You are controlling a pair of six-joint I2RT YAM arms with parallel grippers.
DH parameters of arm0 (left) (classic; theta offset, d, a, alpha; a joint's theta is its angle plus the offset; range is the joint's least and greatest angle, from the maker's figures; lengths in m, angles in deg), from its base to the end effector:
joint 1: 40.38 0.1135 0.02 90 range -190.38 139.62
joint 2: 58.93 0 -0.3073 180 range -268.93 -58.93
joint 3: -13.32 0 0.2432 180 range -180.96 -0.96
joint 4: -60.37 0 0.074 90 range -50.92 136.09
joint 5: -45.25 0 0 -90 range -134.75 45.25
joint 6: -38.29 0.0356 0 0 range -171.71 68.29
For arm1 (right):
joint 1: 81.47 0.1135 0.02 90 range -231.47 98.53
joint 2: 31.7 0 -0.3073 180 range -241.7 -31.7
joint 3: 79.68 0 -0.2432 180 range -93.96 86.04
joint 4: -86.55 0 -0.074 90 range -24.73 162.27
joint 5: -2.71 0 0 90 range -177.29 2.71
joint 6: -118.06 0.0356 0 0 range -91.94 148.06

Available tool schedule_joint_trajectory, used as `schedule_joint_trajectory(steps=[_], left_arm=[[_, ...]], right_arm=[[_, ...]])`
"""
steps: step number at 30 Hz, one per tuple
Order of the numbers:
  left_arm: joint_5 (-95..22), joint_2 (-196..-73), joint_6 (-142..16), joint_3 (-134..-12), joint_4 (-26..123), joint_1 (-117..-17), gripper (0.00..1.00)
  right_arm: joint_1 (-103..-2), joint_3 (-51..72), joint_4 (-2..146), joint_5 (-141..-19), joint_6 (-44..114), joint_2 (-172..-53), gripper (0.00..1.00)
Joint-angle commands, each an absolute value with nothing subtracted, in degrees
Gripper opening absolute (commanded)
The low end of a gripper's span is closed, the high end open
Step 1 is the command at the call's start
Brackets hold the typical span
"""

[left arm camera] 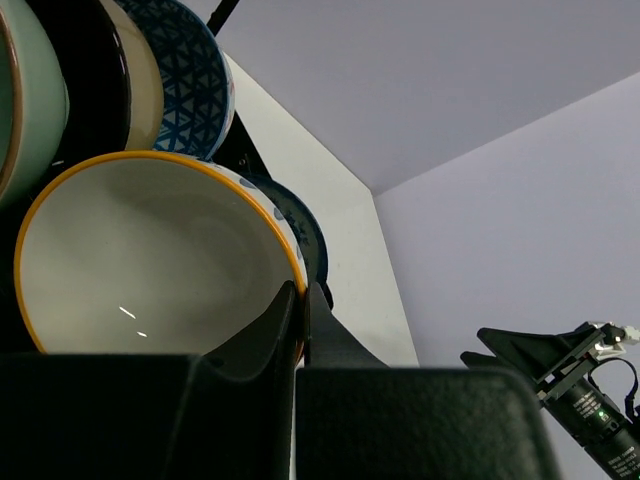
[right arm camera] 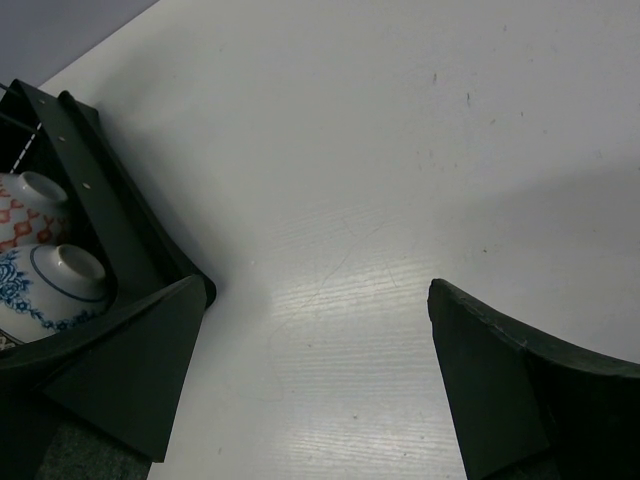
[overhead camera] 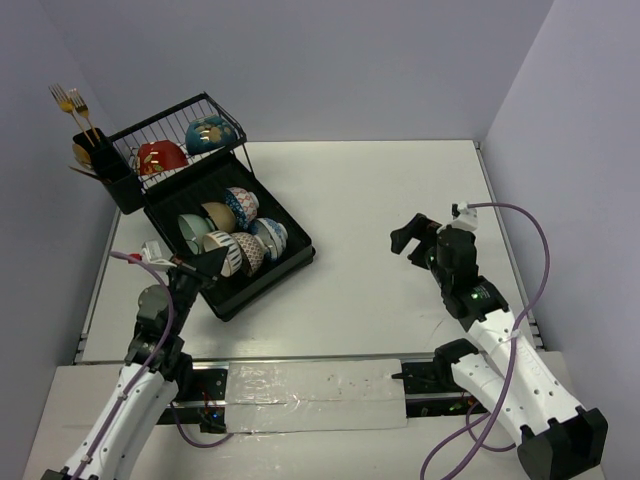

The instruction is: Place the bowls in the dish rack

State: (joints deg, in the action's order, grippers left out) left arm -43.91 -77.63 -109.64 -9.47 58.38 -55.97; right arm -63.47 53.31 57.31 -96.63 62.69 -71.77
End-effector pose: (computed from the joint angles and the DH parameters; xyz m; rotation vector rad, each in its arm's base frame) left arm 0.0779 -0.0223 0.2334 -0.5758 1.5212 -1.0193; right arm 0.1228 0.0338 0.2993 0.3933 1.9416 0.4433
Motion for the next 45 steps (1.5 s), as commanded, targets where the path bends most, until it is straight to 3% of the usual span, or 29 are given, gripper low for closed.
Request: schedule_joint_trajectory(steps=[1, 17, 36, 45], left_arm=[[-41.9, -76.2, -112.5, -8.3, 67.4, -55.8, 0.0], [-42.6, -74.9, -118.0, -1.0, 72.0, -55.5, 0.0], [-47.7, -71.7, -121.2, -0.4, 57.6, -54.0, 0.0], [-45.7, -74.8, -124.3, 1.9, 60.0, -53.3, 0.0]], right_arm=[[-63.4, 53.3, 60.1, -96.0, 61.9, -72.1, 1.0], [-63.4, 52.5, 60.1, -95.1, 61.5, -73.2, 0.99], [-63.4, 52.2, 61.1, -95.6, 61.0, -74.7, 0.99], [-63.4, 51.0, 61.5, -95.4, 60.7, -75.9, 0.99]])
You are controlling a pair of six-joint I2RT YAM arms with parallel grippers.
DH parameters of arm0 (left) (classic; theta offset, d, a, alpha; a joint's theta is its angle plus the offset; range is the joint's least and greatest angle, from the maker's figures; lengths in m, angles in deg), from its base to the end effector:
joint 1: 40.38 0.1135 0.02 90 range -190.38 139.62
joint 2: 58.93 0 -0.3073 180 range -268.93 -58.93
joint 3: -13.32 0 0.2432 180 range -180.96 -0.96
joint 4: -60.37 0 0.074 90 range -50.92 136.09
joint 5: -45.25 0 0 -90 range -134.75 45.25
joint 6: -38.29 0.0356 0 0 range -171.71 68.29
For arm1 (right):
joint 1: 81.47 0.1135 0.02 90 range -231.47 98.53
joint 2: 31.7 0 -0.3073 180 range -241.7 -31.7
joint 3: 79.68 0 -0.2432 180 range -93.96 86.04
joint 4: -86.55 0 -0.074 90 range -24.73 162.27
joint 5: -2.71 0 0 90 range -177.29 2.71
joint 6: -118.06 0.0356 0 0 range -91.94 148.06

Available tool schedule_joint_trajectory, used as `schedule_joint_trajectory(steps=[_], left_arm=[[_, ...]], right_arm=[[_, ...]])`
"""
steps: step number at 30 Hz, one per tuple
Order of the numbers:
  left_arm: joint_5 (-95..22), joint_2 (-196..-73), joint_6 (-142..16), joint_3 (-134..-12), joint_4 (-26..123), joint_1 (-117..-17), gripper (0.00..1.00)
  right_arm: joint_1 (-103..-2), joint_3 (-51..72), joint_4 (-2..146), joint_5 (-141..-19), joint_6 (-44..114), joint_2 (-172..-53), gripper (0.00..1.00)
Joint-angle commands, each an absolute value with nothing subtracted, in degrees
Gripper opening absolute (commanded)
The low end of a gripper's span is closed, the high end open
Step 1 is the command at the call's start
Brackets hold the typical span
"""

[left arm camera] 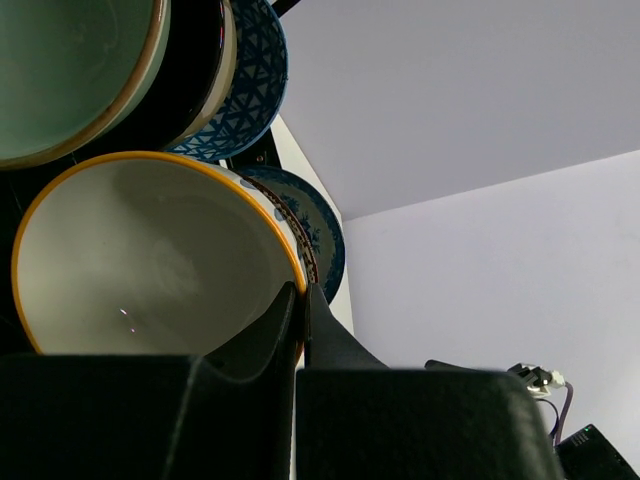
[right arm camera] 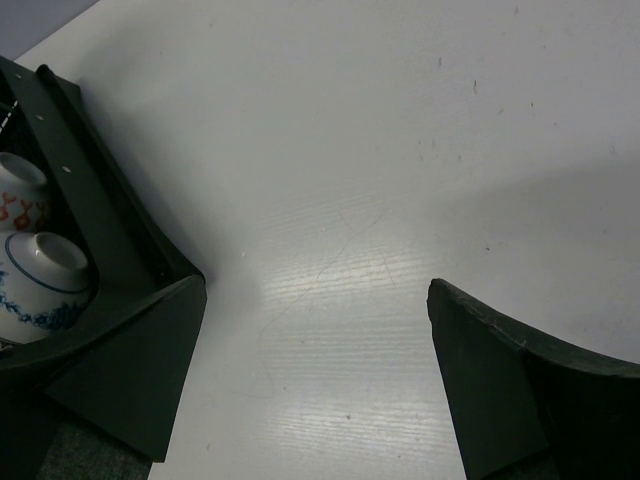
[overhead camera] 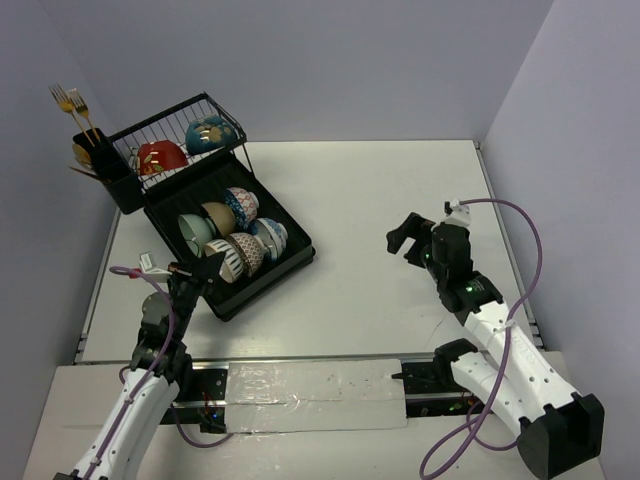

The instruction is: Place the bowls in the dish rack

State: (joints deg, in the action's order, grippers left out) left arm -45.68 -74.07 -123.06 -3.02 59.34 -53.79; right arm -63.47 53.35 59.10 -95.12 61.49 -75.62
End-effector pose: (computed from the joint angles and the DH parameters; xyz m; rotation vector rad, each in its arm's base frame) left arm 0.0742 -0.0171 0.1992 -0.8295 1.4699 -1.1308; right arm 0.1356 0.0390 0.2945 0.3590 1.9875 0.4398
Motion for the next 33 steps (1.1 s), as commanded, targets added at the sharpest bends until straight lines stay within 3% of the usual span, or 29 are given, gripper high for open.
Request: schedule_joint_trajectory(steps=[1, 7, 20, 33], left_arm=[[-46.1, -74.8, -124.1, 1.5, 59.4, -53.3, 0.0], [-45.9, -75.5, -124.1, 1.9, 58.5, -52.3, 0.0], [-37.4, -85.5, -121.7, 4.7, 72.6, -49.3, 0.0], [-39.5, -67.4, -130.4, 6.3, 50.4, -49.3, 0.0]], right_arm=[[-63.4, 50.9, 61.4, -95.5, 60.8, -76.0, 0.99], [-63.4, 51.0, 62.3, -94.5, 60.9, -76.4, 0.99], [-63.4, 50.2, 63.5, -93.4, 60.3, -77.9, 0.98], [-63.4, 49.8, 63.4, -93.0, 60.3, -77.9, 0.98]])
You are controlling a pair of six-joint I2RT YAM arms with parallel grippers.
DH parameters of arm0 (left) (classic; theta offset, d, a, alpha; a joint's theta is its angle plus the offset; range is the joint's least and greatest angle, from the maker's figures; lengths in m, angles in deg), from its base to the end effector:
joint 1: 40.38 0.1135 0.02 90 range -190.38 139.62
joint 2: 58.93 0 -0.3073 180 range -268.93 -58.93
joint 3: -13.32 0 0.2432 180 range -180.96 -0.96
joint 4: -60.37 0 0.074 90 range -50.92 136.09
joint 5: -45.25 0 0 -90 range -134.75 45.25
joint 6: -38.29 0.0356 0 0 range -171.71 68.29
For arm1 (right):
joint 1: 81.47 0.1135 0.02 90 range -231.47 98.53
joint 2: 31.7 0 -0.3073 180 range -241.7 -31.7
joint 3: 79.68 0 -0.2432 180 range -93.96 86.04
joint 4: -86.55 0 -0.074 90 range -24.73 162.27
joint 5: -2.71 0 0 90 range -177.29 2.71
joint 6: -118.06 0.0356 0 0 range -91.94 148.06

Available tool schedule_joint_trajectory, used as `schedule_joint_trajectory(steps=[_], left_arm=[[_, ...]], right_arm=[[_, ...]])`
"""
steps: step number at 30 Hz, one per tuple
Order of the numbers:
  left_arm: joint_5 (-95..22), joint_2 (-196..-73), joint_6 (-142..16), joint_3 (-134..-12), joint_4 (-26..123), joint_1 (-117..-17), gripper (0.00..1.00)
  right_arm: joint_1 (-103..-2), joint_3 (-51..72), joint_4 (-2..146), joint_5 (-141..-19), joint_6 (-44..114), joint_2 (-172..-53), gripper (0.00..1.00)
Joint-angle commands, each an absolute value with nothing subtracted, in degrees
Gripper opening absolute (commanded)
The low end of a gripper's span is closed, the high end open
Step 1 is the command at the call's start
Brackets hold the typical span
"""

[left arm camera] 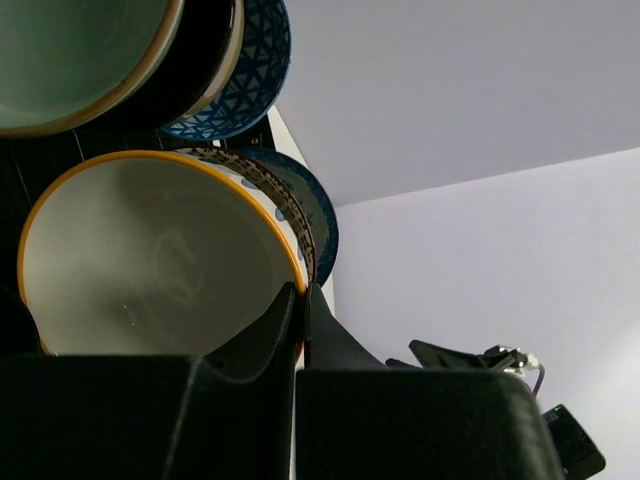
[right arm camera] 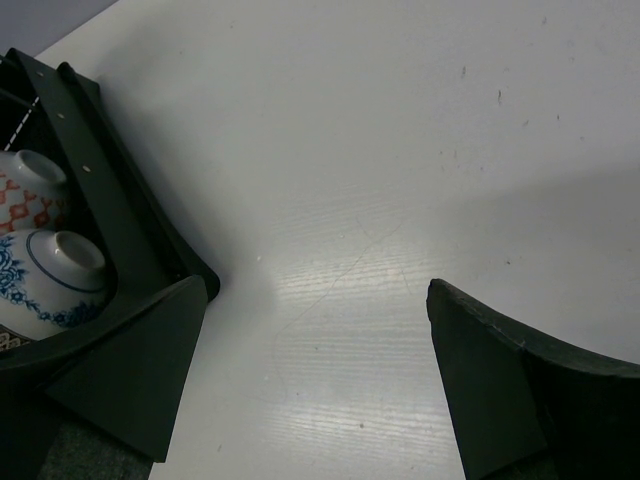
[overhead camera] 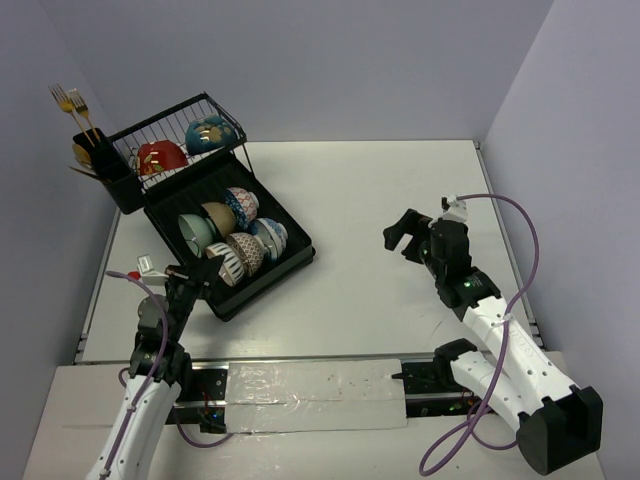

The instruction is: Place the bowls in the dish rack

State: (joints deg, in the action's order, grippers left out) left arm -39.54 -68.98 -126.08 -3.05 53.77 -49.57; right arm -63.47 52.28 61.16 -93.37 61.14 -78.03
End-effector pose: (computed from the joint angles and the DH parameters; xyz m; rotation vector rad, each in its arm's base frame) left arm 0.0672 -0.0141 0.1934 -0.8556 1.4820 -1.1914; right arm 0.1449 0.0431 0.2991 0.3331 1.9847 0.4702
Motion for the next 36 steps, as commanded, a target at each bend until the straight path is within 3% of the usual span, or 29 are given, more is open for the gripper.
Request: schedule_joint_trajectory(steps=[1, 12, 19, 27, 32, 33, 36], left_arm=[[-39.1, -67.4, -130.5, 6.7, 50.4, -49.3, 0.0], [-37.2, -72.2, -130.2, 7.6, 55.1, -49.3, 0.0], [-39.7, -69.2, -130.6, 5.1, 44.1, -49.3, 0.0], [-39.6, -65.1, -130.6, 5.3, 41.3, -49.3, 0.0], [-41.7, -63.9, -130.6, 3.3, 35.2, -49.3, 0.19], [-42.0, -63.9, -130.4, 2.7, 34.6, -49.3, 0.3], [-43.3, -64.6, -128.2, 0.3, 31.9, -49.3, 0.48]], right_arm=[[-63.4, 49.8, 63.4, -93.0, 60.3, -77.9, 0.98], [-63.4, 50.2, 63.4, -92.9, 60.3, -76.4, 0.98], [-63.4, 50.2, 63.1, -92.9, 60.0, -75.9, 0.98], [-63.4, 50.2, 63.6, -92.0, 60.2, -76.0, 0.98], [-63.4, 50.1, 63.7, -91.9, 60.3, -75.8, 0.98], [-63.4, 50.0, 63.7, -91.8, 60.5, -76.0, 0.98], [-63.4, 49.9, 64.0, -91.1, 60.8, -76.3, 0.98]])
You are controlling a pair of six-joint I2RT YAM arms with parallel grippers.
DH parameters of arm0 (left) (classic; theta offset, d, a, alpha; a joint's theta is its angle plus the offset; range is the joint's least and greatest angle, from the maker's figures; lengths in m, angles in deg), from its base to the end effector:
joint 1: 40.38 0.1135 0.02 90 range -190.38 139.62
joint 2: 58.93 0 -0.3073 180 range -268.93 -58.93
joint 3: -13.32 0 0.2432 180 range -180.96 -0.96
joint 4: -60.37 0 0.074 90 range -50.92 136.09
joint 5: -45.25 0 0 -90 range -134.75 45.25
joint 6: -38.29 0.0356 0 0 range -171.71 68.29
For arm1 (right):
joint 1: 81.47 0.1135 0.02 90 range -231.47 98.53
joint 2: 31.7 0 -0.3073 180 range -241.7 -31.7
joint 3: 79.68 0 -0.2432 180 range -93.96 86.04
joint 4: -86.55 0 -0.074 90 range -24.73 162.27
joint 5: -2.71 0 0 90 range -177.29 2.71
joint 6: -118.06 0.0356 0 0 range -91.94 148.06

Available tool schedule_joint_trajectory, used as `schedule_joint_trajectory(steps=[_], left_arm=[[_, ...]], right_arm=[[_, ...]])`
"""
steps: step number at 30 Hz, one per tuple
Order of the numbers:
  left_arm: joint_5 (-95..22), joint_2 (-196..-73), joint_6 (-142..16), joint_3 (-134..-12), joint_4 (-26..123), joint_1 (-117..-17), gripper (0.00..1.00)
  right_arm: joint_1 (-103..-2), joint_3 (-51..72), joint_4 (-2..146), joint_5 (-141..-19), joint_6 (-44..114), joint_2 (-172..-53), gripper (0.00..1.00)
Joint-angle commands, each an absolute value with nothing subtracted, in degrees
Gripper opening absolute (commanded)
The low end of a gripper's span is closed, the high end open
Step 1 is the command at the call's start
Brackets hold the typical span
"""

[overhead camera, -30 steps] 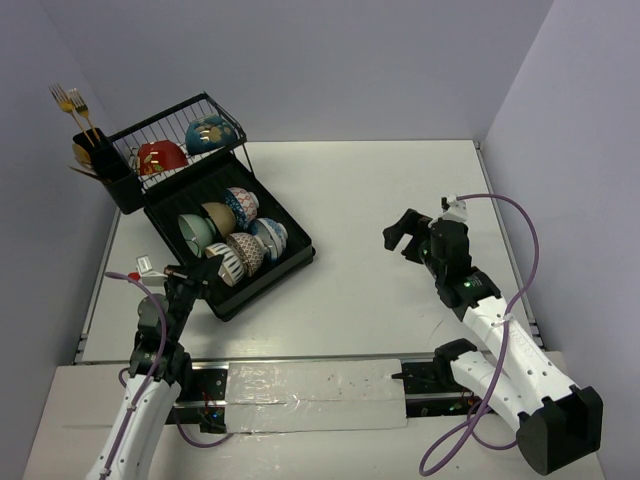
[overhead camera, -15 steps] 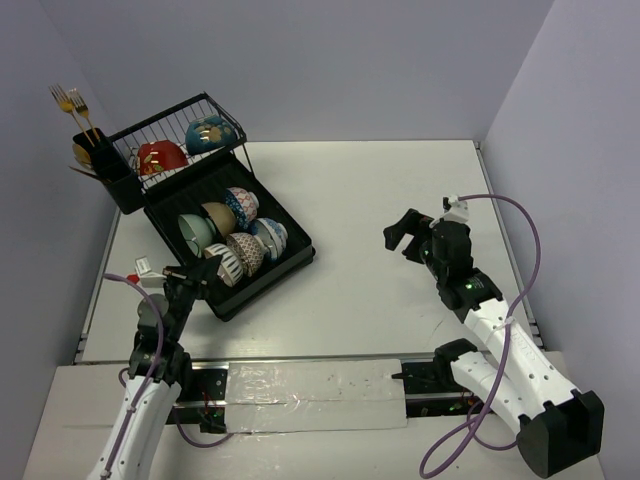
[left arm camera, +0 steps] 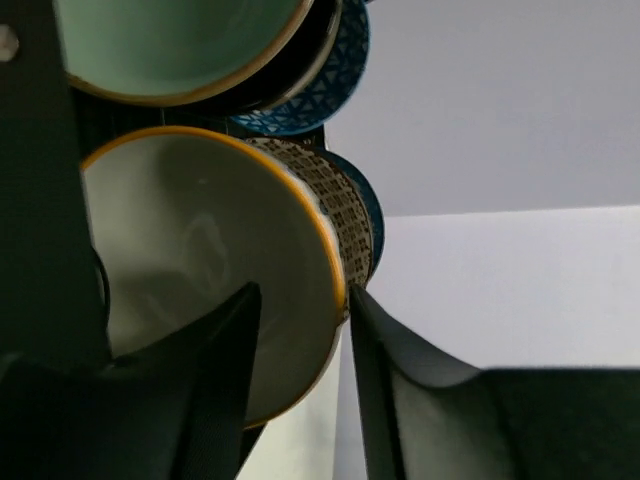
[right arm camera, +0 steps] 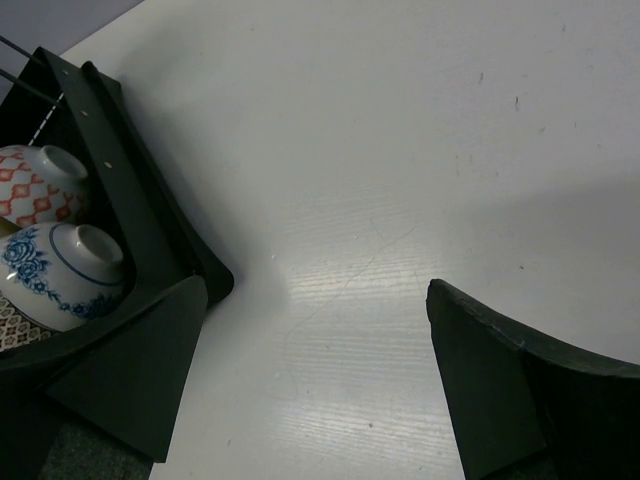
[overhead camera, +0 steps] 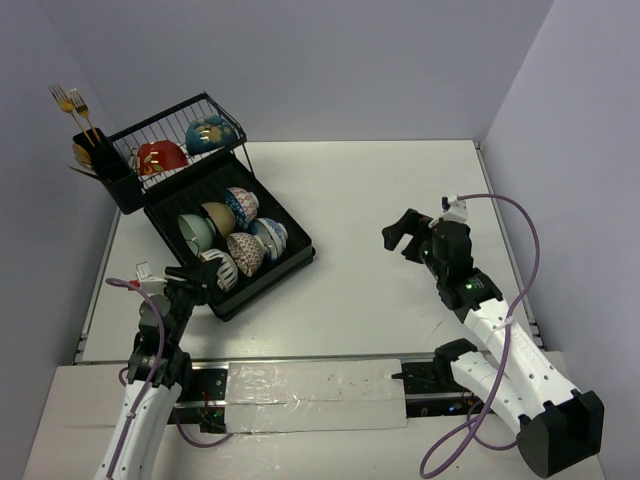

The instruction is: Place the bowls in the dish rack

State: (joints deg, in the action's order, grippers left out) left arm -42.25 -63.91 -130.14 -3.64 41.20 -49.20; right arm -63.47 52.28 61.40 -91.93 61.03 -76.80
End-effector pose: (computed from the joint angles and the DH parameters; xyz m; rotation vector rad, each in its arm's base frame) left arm 0.0595 -0.0108 0.1769 -1.0210 1.5308 -1.1483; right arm 0.1410 0.0428 0.3023 0.3130 1.9666 0.5027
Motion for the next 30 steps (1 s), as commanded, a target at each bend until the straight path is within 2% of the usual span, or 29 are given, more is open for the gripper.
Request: schedule_joint_trajectory(steps=[1, 11, 14, 24, 30], left_arm=[[-43.7, -65.4, -127.7, -0.4, 31.4, -49.3, 0.51], [-44.5, -74.0, -120.3, -11.9, 26.2, -49.3, 0.87], [-47.8, -76.1, -117.3, -16.6, 22.3, -49.3, 0.98], [-56.0, -81.7, -113.1, -30.0, 9.1, -49.3, 0.99], [-59.6, -81.4, -105.1, -37.9, 9.9, -49.3, 0.99]], right_arm=[[-63.4, 49.9, 64.1, -90.8, 60.8, -76.3, 0.98], [-63.4, 48.8, 62.8, -93.1, 59.6, -74.9, 0.98], [-63.4, 48.4, 62.5, -94.0, 59.3, -74.1, 0.99], [-63.4, 48.3, 60.8, -95.8, 59.6, -72.0, 1.0], [-63.4, 45.3, 57.3, -100.3, 57.9, -68.9, 1.0]])
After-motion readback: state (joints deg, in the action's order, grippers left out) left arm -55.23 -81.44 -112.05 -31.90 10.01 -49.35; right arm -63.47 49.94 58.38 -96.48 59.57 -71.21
